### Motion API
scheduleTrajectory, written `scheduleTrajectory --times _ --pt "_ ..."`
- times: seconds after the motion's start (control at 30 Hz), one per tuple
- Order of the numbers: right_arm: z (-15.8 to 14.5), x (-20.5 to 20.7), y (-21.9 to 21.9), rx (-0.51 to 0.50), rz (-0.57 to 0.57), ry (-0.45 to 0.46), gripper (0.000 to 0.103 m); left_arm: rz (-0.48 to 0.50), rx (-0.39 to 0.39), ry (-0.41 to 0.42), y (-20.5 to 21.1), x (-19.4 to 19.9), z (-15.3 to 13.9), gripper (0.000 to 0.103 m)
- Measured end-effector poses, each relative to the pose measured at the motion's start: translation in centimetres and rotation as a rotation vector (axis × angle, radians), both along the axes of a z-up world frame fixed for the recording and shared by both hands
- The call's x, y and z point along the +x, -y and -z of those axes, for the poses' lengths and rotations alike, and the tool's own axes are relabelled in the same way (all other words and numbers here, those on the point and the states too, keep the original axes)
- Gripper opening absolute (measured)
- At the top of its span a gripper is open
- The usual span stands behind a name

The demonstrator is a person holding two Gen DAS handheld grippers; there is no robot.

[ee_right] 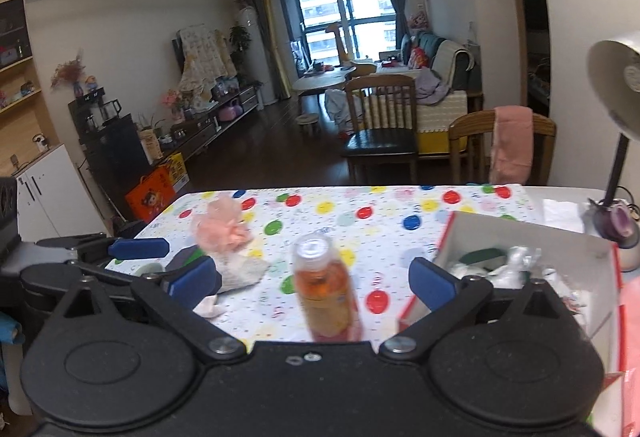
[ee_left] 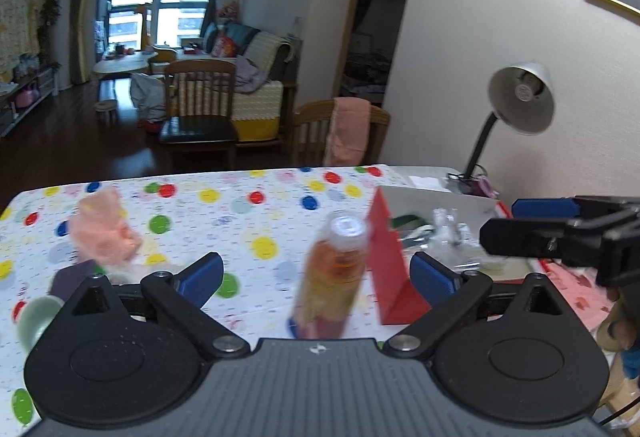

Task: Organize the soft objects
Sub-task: 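Move both grippers back to the sponge and white cloth on the table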

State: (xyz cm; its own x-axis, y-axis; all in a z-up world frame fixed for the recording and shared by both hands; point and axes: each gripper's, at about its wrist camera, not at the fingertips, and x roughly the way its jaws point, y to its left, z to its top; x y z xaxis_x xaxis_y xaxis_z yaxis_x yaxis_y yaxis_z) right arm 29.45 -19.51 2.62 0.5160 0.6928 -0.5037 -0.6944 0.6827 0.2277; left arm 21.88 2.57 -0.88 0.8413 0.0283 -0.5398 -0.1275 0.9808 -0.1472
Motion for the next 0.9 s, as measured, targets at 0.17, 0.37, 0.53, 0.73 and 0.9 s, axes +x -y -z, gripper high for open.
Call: scheduleTrajectory --times 0.17,0.37,0.53,0.73,0.9 --pt "-0.1 -1.0 -3.9 -0.010 -0.036 -0.004 0.103 -0.053 0.033 -0.002 -3.1 -1.8 1.8 0.102" --pt "0.4 -1.3 -8.8 -0.041 -0.080 -0.028 0.103 -0.131 -0.002 -0.030 -7.1 -3.1 4.7 0.102" --pt "1.1 -1.2 -13.0 -0.075 -0.122 -0.058 0.103 -0.186 0.008 -0.054 -9.6 -3.6 7.7 0.102" --pt "2.7 -0.1 -18.0 -0.132 -0.163 -0.106 0.103 -0.227 0.027 -0.096 -11.3 -3.0 11.1 0.102" --pt "4.4 0.9 -21.5 -0.198 -0.203 -0.131 0.103 -0.231 0.087 -0.130 -11.3 -1.7 13.5 0.102"
